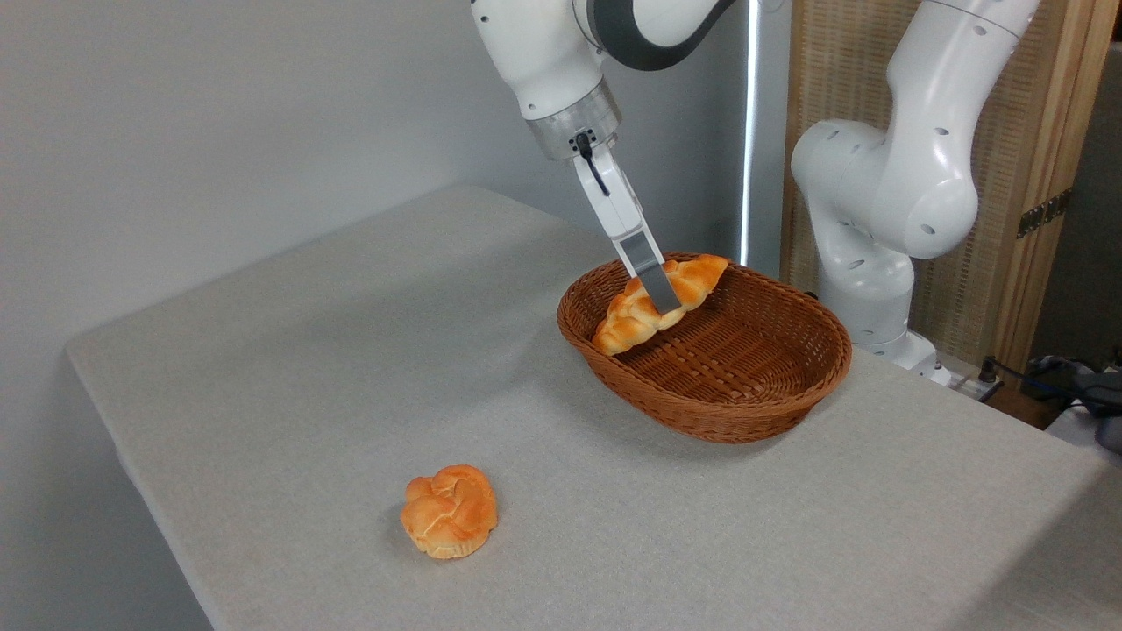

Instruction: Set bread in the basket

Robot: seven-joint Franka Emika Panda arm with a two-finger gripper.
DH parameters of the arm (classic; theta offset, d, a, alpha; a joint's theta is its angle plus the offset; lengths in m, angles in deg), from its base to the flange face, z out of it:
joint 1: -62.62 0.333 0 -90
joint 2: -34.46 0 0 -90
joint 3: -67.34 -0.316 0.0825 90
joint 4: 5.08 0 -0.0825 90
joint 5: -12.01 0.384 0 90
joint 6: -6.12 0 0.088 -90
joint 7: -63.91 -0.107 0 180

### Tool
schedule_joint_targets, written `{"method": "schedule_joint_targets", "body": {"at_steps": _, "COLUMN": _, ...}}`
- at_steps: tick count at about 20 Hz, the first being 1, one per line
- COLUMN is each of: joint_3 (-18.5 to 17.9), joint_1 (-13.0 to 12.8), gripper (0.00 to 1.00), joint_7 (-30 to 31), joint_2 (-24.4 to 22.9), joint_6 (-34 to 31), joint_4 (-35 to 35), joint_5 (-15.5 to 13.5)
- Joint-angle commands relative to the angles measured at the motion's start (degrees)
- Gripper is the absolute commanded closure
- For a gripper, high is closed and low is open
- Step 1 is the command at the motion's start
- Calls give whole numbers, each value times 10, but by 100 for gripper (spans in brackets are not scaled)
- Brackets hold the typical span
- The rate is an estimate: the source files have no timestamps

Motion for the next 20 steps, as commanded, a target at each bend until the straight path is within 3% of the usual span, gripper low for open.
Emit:
{"method": "schedule_joint_targets", "body": {"at_steps": 1, "joint_3": -3, "joint_1": 1, "gripper": 0, "joint_7": 8, "joint_2": 6, "joint_6": 9, "joint_4": -8, "joint_5": -16}}
{"method": "schedule_joint_targets", "body": {"at_steps": 11, "joint_3": -4, "joint_1": 2, "gripper": 0, "joint_7": 35, "joint_2": 16, "joint_6": 16, "joint_4": -46, "joint_5": -17}}
{"method": "schedule_joint_targets", "body": {"at_steps": 16, "joint_3": -11, "joint_1": 5, "gripper": 0, "joint_7": 35, "joint_2": 36, "joint_6": 19, "joint_4": -103, "joint_5": -17}}
{"method": "schedule_joint_targets", "body": {"at_steps": 18, "joint_3": -30, "joint_1": 6, "gripper": 0, "joint_7": 38, "joint_2": 52, "joint_6": 20, "joint_4": -136, "joint_5": -18}}
{"method": "schedule_joint_targets", "body": {"at_steps": 20, "joint_3": -60, "joint_1": 4, "gripper": 0, "joint_7": 41, "joint_2": 61, "joint_6": 33, "joint_4": -158, "joint_5": -44}}
